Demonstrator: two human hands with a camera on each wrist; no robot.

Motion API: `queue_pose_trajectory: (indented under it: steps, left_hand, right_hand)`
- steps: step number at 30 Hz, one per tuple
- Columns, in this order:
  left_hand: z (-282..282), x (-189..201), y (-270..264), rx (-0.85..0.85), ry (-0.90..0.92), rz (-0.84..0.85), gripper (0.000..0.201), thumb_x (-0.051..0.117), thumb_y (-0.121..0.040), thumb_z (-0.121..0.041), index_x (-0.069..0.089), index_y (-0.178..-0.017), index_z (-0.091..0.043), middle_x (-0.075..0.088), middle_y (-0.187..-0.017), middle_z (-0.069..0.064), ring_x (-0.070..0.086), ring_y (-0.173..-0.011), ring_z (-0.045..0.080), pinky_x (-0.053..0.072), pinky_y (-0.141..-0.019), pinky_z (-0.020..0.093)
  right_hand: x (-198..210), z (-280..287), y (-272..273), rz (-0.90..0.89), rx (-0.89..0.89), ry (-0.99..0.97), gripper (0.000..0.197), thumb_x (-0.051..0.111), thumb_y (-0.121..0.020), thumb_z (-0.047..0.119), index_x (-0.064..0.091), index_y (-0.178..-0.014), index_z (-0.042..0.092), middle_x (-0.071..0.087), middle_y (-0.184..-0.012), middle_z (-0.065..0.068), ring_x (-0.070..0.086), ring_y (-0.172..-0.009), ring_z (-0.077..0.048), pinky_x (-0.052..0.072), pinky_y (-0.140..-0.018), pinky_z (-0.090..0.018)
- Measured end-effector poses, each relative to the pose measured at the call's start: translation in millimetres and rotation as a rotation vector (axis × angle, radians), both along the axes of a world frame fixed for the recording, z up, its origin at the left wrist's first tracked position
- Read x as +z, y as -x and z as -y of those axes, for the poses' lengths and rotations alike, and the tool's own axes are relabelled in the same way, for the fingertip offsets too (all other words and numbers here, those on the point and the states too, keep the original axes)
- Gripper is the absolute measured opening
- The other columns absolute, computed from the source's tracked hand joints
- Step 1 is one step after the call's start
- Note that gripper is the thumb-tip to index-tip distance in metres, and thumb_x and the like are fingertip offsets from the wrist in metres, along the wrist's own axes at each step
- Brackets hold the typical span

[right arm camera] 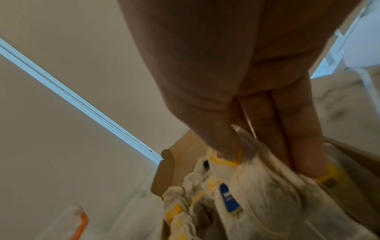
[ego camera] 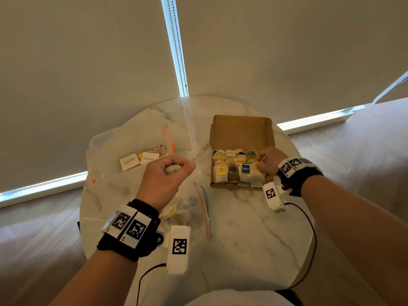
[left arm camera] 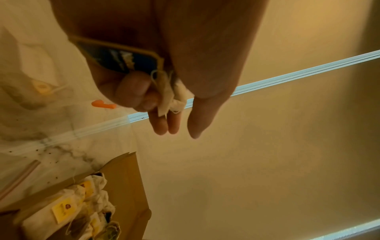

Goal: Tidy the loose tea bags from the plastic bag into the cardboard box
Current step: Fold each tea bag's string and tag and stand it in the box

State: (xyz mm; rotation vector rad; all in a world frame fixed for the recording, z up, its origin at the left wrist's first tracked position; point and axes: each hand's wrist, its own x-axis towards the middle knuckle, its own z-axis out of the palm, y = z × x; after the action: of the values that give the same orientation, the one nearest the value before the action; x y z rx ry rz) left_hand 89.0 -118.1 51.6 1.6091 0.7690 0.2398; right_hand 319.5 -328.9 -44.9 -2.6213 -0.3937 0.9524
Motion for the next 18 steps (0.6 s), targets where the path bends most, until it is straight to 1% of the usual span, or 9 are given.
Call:
queue_pose_trajectory:
  steps: [1,3,5,7,10,13,15,16,18]
  left_hand:
    - [0,0,-1,0.006,0.019,-0.013,0.012,0.076,-0.084,-0.026,0.073,-0.08,-0.015,0.064,-0.077,0.001,0.043,-0.052,0.003,0.035,-0.044,0.018]
    - [-1,-1,-4,0.017,0.05,-0.032,0.013,0.074,-0.086,-0.026,0.073,-0.083,-0.013,0.063,-0.078,0.006,0.039,-0.05,0.005,0.033,-0.043,0.021]
    - [-2,-3,-7,0.032,0.082,-0.046,0.012,0.073,-0.088,-0.026,0.073,-0.083,-0.015,0.064,-0.076,0.003,0.041,-0.056,0.011,0.032,-0.047,0.024]
    - [-2,-5,-10,0.043,0.096,-0.061,0.016,0.07,-0.09,-0.027,0.073,-0.084,-0.013,0.067,-0.075,0.0,0.044,-0.068,0.021,0.032,-0.052,0.027]
    - [-1,-7,-14,0.044,0.131,-0.076,0.027,0.06,-0.096,-0.033,0.074,-0.086,-0.012,0.068,-0.084,0.004,0.048,-0.073,0.02,0.036,-0.052,0.028]
    - [-2,-3,-17,0.073,0.235,-0.081,0.039,0.049,-0.101,-0.041,0.073,-0.092,-0.011,0.066,-0.09,0.008,0.049,-0.068,0.018,0.037,-0.051,0.028]
    - [-2,-2,-18,0.091,0.308,-0.079,0.046,0.044,-0.101,-0.046,0.071,-0.098,-0.009,0.065,-0.091,0.009,0.048,-0.067,0.017,0.038,-0.052,0.027]
    - [-2,-2,-18,0.105,0.348,-0.076,0.047,0.043,-0.101,-0.047,0.07,-0.099,-0.008,0.064,-0.091,0.009,0.047,-0.067,0.016,0.038,-0.052,0.027]
    - [-2,0,-19,0.134,0.443,-0.059,0.048,0.043,-0.101,-0.049,0.068,-0.1,-0.008,0.062,-0.089,0.01,0.047,-0.062,0.015,0.038,-0.052,0.027]
  right_hand:
    - [-5,1,-1,-0.028,0.011,0.034,0.012,0.066,-0.091,0.013,0.061,-0.101,0.016,0.064,-0.101,-0.01,0.071,-0.075,-0.026,0.062,-0.066,-0.038]
    - [-12,1,-4,-0.005,0.086,0.13,0.015,0.067,-0.089,0.015,0.066,-0.105,0.013,0.067,-0.102,-0.008,0.07,-0.082,-0.023,0.06,-0.074,-0.033]
    - [-17,-1,-7,0.091,0.147,0.214,0.018,0.069,-0.088,0.019,0.071,-0.105,0.014,0.069,-0.106,-0.004,0.065,-0.093,-0.02,0.054,-0.079,-0.028]
    - [-20,-3,-8,0.187,0.133,0.234,0.016,0.07,-0.088,0.021,0.074,-0.103,0.015,0.07,-0.106,-0.004,0.065,-0.095,-0.02,0.052,-0.08,-0.027]
    - [-25,-1,-10,0.253,0.071,0.218,0.022,0.073,-0.085,0.022,0.071,-0.106,0.015,0.069,-0.108,-0.007,0.063,-0.097,-0.022,0.049,-0.077,-0.027]
    - [-26,4,-12,0.292,0.006,0.138,0.028,0.076,-0.082,0.023,0.067,-0.108,0.015,0.066,-0.109,-0.007,0.062,-0.098,-0.023,0.052,-0.082,-0.031]
    - [-20,2,-8,0.357,-0.012,0.031,0.023,0.075,-0.083,0.023,0.066,-0.103,0.015,0.066,-0.105,-0.007,0.061,-0.095,-0.023,0.054,-0.085,-0.038]
    - [-15,-1,-4,0.4,0.001,-0.031,0.021,0.074,-0.084,0.024,0.066,-0.101,0.015,0.065,-0.103,-0.006,0.061,-0.093,-0.022,0.053,-0.085,-0.039]
    - [4,-13,11,0.429,0.064,-0.184,0.016,0.07,-0.087,0.027,0.067,-0.097,0.014,0.066,-0.094,-0.002,0.06,-0.084,-0.016,0.052,-0.079,-0.033]
